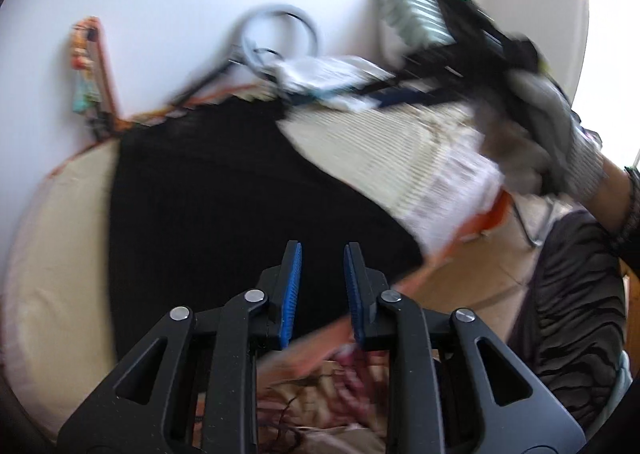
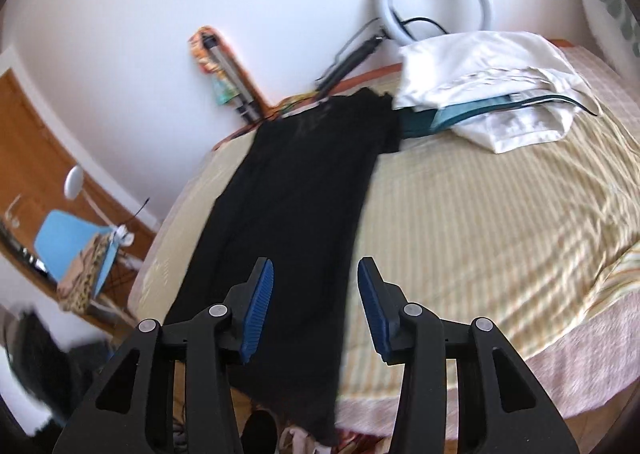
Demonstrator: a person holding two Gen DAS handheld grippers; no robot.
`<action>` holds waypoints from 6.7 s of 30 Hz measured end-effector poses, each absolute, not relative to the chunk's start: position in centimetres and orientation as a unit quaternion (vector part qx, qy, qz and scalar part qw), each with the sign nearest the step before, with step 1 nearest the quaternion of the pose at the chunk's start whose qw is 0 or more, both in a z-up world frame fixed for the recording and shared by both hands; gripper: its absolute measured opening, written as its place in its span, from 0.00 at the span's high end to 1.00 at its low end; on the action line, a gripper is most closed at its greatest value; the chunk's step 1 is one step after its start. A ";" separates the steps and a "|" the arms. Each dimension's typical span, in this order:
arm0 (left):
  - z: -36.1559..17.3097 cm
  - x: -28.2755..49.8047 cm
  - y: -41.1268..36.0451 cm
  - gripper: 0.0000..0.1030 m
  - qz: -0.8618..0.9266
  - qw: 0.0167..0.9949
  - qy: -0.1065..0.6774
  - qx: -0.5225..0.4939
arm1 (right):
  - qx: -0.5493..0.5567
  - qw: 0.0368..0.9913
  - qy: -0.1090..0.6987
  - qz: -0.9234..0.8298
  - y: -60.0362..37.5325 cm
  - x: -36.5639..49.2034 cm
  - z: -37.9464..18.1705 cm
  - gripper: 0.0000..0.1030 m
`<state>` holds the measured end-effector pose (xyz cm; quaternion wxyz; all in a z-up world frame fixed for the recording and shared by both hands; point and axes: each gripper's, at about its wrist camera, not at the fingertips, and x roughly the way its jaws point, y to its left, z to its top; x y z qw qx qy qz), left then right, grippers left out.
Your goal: Fold small clothes
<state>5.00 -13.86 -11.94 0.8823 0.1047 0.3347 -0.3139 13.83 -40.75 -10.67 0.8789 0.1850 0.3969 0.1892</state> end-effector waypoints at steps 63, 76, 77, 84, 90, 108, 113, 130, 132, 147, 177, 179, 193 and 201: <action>-16.1 8.4 -5.6 0.98 -0.261 0.870 0.377 -0.181 | -0.002 0.896 0.424 0.134 -21.7 38.0 -11.6 0.97; -15.8 7.8 -5.4 0.51 -0.213 0.884 0.397 -0.124 | -0.066 0.879 0.450 0.142 -17.3 38.7 -15.0 0.97; -15.9 8.1 -5.7 0.51 -0.210 0.882 0.404 -0.121 | -0.065 0.880 0.449 0.143 -17.4 38.6 -14.9 0.97; -17.3 8.9 -6.7 0.99 -0.216 0.872 0.426 -0.112 | -0.054 0.883 0.443 0.145 -17.7 38.7 -14.2 0.97; -16.1 7.7 -5.8 0.99 -0.188 0.888 0.412 -0.074 | -0.045 0.877 0.448 0.168 -16.4 39.4 -14.6 0.97; -9.4 11.9 4.4 0.70 -0.124 0.928 0.343 -0.073 | 0.155 0.858 0.454 0.186 -30.1 39.7 -10.7 0.68; -11.5 14.4 6.6 0.70 -0.106 0.917 0.363 -0.126 | 0.155 0.846 0.477 0.178 -29.1 41.8 -13.5 0.68; -11.6 14.9 7.7 0.70 -0.110 0.920 0.356 -0.123 | 0.086 0.848 0.476 0.217 -21.0 46.1 -11.1 1.00; -11.5 14.8 7.7 0.70 -0.107 0.923 0.352 -0.114 | 0.075 0.843 0.489 0.211 -19.2 47.3 -12.3 1.00; -12.5 14.9 8.6 0.70 -0.108 0.915 0.370 -0.121 | 0.069 0.845 0.482 0.221 -19.2 44.8 -12.1 0.83; -17.0 8.6 -3.3 0.75 -0.272 0.843 0.458 -0.066 | -0.029 0.838 0.482 0.255 -25.4 4.7 -17.9 0.82; -17.1 8.6 -3.1 0.84 -0.273 0.842 0.460 -0.071 | -0.052 0.841 0.479 0.246 -24.8 4.9 -18.2 0.82; -17.1 8.6 -1.2 0.97 -0.271 0.837 0.465 -0.096 | -0.129 0.863 0.408 0.269 -22.6 0.7 -15.6 1.00; -17.3 8.5 -0.8 0.97 -0.267 0.839 0.465 -0.098 | -0.136 0.862 0.417 0.255 -22.9 1.4 -17.1 0.67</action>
